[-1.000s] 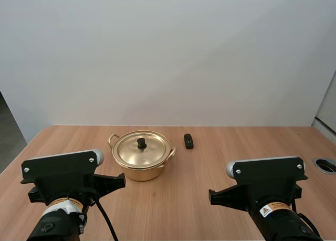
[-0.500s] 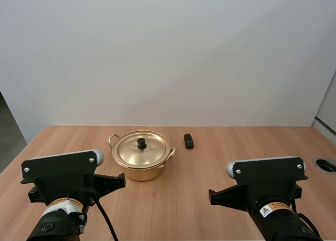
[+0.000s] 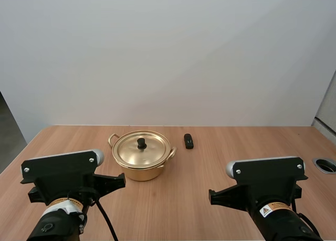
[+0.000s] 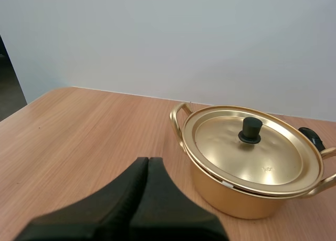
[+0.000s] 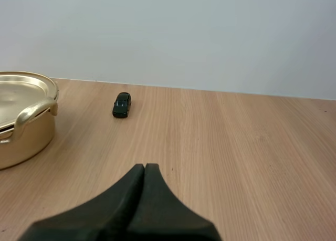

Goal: Open the pot, put the car inside, and close it

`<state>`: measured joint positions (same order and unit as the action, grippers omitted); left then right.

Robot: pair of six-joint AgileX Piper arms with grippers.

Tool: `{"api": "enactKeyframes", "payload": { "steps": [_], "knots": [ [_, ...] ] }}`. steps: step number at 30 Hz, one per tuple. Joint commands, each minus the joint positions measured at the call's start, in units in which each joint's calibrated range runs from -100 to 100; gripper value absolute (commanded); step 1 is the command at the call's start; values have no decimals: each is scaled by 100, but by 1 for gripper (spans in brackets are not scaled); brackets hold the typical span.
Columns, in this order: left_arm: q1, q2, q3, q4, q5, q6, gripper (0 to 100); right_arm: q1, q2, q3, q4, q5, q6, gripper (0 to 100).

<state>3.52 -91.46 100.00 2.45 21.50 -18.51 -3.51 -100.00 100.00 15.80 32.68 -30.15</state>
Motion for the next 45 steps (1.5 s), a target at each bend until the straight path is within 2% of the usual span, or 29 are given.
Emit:
{"api": "enactKeyframes", "payload": {
  "steps": [1, 7, 10, 11, 13, 15, 16, 17, 18, 22, 27, 31, 34, 36, 38, 42, 45],
  "knots": [
    [0, 0, 0, -3, -11, 5, 0, -1, 0, 0, -2, -2, 2, 0],
    [0, 0, 0, -3, -28, 5, 0, -1, 0, 0, 29, -2, 2, 0],
    [0, 0, 0, 109, -592, 253, 0, -1, 0, 0, -119, -169, -7, 0],
    [0, 0, 0, 179, -992, 485, 0, -1, 0, 0, -352, -516, -44, 0],
    [0, 0, -53, 290, -1807, 915, 0, -1, 0, 0, -1211, -1508, -64, 0],
    [0, 0, -427, 298, -2263, 1426, 0, -1, 0, 0, -2520, -2383, -86, 0],
    [0, 0, -654, 386, -2282, 1840, 0, -1, 0, -119, -2970, -2546, -86, 0],
    [0, 0, -888, 464, -2150, 2211, 0, -1, 0, -319, -3270, -2609, -77, 0],
    [0, 0, -1107, 449, -1841, 2333, 0, -1, 0, -605, -3253, -2609, -25, 0],
    [0, 0, -1824, 423, -738, 2309, 0, -1, 0, -1592, -2374, -1809, 193, 0],
    [0, 12, -2320, 189, -347, 1934, 0, -1, 51, -2747, -881, 476, 261, 0],
    [17, 88, -2325, 118, -55, 1780, 0, -1, 157, -2886, -131, 1304, -295, 0],
    [8, 284, -2415, -18, -63, 1971, 0, -1, 547, -2886, 572, 1547, -1043, 0],
    [-7, 705, -2715, -510, 622, 2189, 0, -1, 1049, -2886, 947, 1592, -1553, 0],
    [-48, 1283, -3196, -1175, 1710, 2803, 0, -1, 1582, -2923, 1104, 1757, -1792, 0],
    [-97, 2783, -4278, -2647, 4231, 4245, 0, -26, 2684, -3072, 1135, 2016, -1835, 0],
    [-97, 3907, -5013, -3069, 5491, 4548, 0, -26, 3270, -3172, 1216, 2043, -1835, 0]
  ]
}}
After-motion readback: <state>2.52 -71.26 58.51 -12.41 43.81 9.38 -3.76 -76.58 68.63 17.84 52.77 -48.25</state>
